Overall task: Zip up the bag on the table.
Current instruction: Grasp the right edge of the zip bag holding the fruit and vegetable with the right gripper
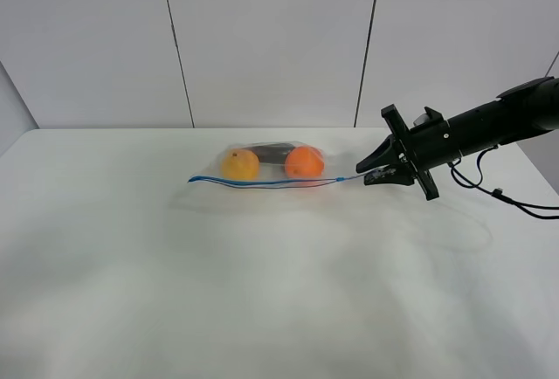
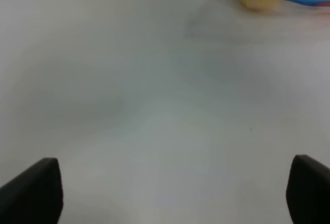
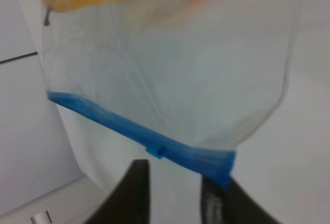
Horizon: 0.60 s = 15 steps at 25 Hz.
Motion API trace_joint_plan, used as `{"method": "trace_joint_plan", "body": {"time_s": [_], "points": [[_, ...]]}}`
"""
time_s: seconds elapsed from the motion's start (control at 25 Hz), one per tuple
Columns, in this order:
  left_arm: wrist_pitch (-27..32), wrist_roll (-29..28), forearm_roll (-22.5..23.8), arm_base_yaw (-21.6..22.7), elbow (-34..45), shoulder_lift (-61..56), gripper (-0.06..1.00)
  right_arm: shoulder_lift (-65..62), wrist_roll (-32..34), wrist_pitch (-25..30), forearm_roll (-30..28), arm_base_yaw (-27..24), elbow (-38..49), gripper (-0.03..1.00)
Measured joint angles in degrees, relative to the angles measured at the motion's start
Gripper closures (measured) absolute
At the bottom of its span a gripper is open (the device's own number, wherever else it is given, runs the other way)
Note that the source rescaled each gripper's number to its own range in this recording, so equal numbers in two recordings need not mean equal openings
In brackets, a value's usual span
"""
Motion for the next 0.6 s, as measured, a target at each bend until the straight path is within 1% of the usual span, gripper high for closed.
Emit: {"method": "trace_joint_plan", "body": {"time_s": [0.08,0.16,0.48,0.6], "points": [[0.0,0.0,0.0,0.0,0.0,0.0,-0.06,0.0,0.0,0.0,0.0,0.0,0.0,0.79],[0.0,0.0,0.0,0.0,0.0,0.0,-0.06,0.0,0.0,-0.4,0.0,0.0,0.0,0.81],[0.0,0.0,0.0,0.0,0.0,0.0,-0.06,0.0,0.0,-1.2,0.0,0.0,0.0,0.83],[0.0,0.0,0.0,0.0,0.0,0.0,-0.06,0.0,0.0,-1.3,0.0,0.0,0.0,0.87]]}}
